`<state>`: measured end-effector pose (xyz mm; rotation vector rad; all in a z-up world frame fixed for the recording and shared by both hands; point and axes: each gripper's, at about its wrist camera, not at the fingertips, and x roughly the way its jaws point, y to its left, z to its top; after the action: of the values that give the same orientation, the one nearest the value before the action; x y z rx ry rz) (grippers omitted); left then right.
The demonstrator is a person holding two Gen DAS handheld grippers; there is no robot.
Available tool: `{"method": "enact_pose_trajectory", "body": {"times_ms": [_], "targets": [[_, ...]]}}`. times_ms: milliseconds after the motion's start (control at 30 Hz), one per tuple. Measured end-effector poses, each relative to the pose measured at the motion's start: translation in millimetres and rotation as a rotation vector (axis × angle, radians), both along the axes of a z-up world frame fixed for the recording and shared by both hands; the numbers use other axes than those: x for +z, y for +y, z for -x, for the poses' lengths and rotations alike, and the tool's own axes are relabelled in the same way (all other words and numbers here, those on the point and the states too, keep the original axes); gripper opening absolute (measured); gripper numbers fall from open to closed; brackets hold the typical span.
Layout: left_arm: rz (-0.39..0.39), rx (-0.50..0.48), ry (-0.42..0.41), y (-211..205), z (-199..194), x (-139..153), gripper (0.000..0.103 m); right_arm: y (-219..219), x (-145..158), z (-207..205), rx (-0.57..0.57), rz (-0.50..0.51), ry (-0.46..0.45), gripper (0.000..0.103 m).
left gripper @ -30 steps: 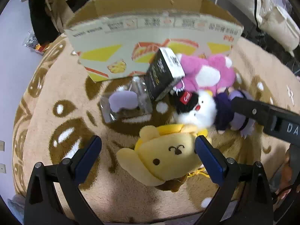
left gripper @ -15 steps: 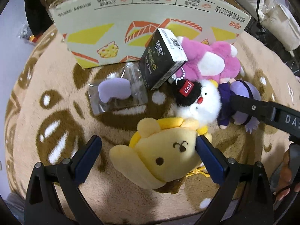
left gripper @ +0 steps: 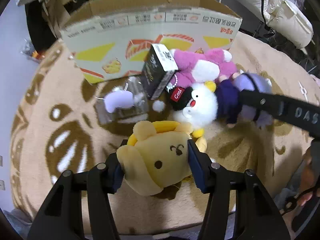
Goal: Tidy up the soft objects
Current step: 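Lift the bear with the left tool while the right tool carries the doll over the box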
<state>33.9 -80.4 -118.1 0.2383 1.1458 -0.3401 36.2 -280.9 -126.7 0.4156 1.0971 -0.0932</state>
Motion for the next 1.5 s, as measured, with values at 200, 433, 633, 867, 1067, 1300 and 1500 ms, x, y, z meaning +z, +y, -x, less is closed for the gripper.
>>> {"method": "enact_pose_trajectory", "body": {"times_ms": [200,433,633,867,1067,1300,1500], "targets": [[0.001,0.056,-0.09,14,8,23,0.055,2,23,10,0.004,0.009,-0.091,0.059],[0.007,0.087,-0.253,19,20,55,0.056,-3,42,18,-0.013,-0.02,-0.204,0.059],[0.013,0.129,-0.409,28,22,78,0.056,2,62,29,-0.011,-0.011,-0.323,0.059],[0.045,0.131,-0.561,30,31,100,0.056,7,87,38,0.005,0.02,-0.478,0.06],[0.106,0.13,-0.63,36,29,113,0.056,10,102,43,0.021,0.018,-0.579,0.06],[0.115,0.125,-0.696,35,20,127,0.056,10,110,35,0.037,0.021,-0.647,0.06],[0.105,0.126,-0.725,37,5,136,0.056,14,113,17,0.057,0.032,-0.675,0.06]]}}
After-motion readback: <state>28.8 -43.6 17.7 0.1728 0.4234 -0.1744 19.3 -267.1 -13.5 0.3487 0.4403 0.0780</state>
